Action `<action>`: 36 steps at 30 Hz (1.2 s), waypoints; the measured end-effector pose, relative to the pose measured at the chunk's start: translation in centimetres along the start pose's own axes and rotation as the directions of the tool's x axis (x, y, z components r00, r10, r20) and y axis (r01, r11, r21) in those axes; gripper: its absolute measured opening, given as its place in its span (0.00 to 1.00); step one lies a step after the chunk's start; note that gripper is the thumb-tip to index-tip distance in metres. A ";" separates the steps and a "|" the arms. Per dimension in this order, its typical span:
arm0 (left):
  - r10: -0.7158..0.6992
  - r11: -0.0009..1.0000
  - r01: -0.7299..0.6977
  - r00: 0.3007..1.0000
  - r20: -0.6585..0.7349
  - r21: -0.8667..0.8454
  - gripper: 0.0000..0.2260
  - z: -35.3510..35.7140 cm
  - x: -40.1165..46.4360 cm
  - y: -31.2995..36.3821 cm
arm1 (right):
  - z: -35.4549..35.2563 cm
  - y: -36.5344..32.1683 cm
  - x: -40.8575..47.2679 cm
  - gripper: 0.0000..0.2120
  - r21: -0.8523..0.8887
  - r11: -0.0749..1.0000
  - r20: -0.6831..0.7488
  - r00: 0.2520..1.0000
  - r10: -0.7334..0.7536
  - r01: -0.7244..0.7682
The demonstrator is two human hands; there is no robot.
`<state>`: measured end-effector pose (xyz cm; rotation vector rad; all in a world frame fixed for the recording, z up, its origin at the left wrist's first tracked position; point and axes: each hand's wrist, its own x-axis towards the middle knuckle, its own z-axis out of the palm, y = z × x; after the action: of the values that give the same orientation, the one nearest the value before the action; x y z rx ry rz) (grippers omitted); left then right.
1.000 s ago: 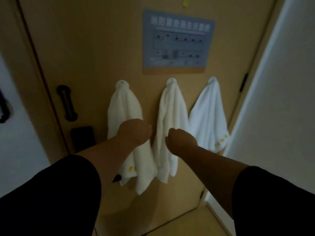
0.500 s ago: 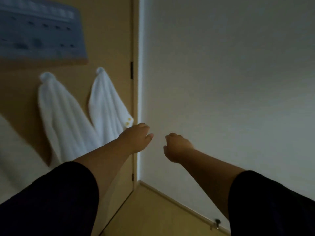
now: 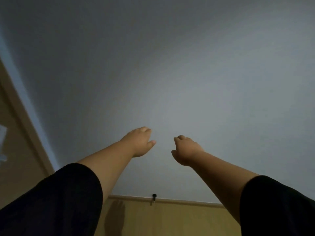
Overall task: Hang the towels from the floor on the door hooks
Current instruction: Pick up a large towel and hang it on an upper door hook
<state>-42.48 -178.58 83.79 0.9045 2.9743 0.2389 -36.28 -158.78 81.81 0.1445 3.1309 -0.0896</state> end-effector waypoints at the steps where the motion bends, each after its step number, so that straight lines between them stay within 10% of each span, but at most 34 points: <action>1: 0.020 1.000 -0.020 1.000 0.008 0.005 0.30 0.6 1.1 2.1 | 0.0 2.6 -0.5 0.19 -0.001 1.000 0.006 1.000 0.014 -0.014; 15: 0.382 0.923 -0.384 0.919 0.102 0.004 0.28 5.9 15.1 30.9 | -0.2 31.5 -10.4 0.22 0.049 0.925 0.029 0.926 0.375 -0.376; 36: 0.883 0.422 -0.906 0.403 0.240 -0.034 0.27 16.1 35.2 66.4 | 0.6 59.5 -19.4 0.27 0.086 0.405 0.090 0.412 0.907 -0.910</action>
<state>-34.06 -102.37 78.86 2.3066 1.9517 -0.0307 -11.48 -101.43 78.00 1.7877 2.4978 -0.2582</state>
